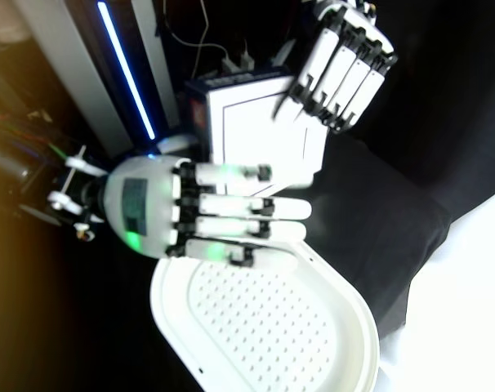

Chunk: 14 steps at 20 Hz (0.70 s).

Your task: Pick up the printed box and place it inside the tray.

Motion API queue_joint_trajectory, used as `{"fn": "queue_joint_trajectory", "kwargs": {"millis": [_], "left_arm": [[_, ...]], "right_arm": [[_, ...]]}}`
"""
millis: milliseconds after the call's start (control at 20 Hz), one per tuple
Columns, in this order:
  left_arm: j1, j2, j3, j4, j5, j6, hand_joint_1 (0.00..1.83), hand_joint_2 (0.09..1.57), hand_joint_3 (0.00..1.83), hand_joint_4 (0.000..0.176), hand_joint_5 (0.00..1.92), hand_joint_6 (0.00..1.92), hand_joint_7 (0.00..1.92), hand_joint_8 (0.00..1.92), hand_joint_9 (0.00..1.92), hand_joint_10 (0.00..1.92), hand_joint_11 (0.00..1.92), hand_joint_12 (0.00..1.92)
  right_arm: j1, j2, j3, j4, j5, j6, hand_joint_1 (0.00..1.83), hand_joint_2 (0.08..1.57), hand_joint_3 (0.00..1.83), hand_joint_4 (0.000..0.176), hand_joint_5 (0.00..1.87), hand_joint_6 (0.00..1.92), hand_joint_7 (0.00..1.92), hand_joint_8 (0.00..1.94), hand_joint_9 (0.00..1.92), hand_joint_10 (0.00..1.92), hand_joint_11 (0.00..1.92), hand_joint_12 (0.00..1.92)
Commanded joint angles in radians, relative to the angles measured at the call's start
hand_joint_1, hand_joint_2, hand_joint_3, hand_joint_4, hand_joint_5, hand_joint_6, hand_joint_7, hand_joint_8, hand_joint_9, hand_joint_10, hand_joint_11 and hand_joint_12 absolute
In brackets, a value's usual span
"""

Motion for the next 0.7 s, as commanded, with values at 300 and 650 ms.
{"fn": "queue_joint_trajectory", "kwargs": {"millis": [300,650], "left_arm": [[-0.015,-0.003,0.004,-0.012,-0.104,-0.017,1.24,1.14,0.0,0.0,0.76,1.21,1.07,0.95,1.04,0.75,0.82,1.39],[-0.007,0.003,0.005,-0.013,-0.104,-0.025,0.12,0.95,0.0,0.175,0.0,0.0,0.0,0.0,0.0,0.0,0.0,0.01]], "right_arm": [[0.023,0.005,0.003,0.01,0.108,-0.009,1.26,1.08,0.0,0.0,0.95,0.95,1.18,0.79,1.28,0.54,1.03,1.23],[0.024,0.013,0.004,0.009,0.112,-0.009,1.26,1.06,0.0,0.0,0.98,0.94,1.23,0.64,1.29,0.54,1.07,1.23]]}}
